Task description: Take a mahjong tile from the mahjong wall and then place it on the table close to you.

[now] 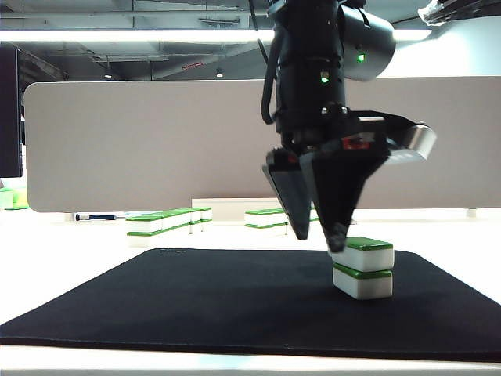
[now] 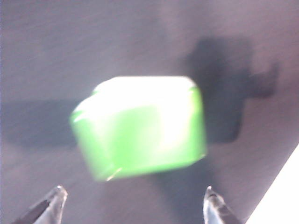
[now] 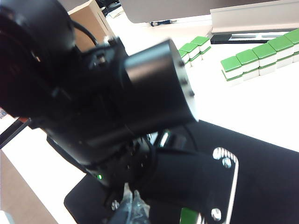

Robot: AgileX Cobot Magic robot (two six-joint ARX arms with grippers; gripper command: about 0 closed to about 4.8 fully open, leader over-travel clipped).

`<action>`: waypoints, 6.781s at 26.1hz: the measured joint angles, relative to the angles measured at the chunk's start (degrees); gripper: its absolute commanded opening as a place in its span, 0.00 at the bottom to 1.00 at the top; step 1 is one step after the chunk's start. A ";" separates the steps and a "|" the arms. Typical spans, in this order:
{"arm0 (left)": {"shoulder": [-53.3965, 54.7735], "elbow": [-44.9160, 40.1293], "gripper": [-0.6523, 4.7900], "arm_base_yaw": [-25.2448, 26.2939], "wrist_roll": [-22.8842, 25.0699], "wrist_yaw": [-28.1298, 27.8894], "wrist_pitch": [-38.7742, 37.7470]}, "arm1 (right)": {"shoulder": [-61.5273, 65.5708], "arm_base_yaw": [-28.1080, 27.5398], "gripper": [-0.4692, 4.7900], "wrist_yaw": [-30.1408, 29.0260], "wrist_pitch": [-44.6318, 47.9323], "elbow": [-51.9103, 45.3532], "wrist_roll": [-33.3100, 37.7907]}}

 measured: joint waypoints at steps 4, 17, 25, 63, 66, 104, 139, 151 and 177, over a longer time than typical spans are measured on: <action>-0.11 2.14 0.81 2.54 -2.27 -3.02 -3.58 | 0.00 0.00 0.09 0.00 0.02 0.00 0.00; -3.93 9.81 0.21 19.06 -4.94 -17.27 -7.43 | 0.04 0.00 0.09 0.00 0.04 0.00 0.00; -12.83 10.08 0.21 26.62 -6.47 -6.99 -1.62 | 0.15 0.00 0.09 0.02 0.02 0.00 0.00; -32.09 9.94 0.21 34.95 -9.03 -1.92 19.21 | 0.17 0.00 0.09 1.36 0.09 0.00 0.00; -33.90 9.92 0.21 34.93 -9.03 -1.92 20.96 | 0.17 0.00 0.09 1.36 0.09 0.00 0.00; -40.50 6.45 0.21 49.53 -8.96 0.87 32.63 | 0.17 0.02 0.09 1.44 0.04 0.00 0.00; -20.96 -3.15 0.22 47.78 -17.86 9.92 13.29 | 0.17 0.02 0.09 1.49 0.02 0.00 0.00; -17.77 -3.17 0.25 47.28 -20.63 10.14 13.22 | 0.20 0.07 0.09 1.46 -0.02 0.00 0.00; -5.88 -3.15 0.76 40.33 -19.19 7.02 11.61 | 0.17 0.09 0.09 1.46 -1.07 0.00 0.00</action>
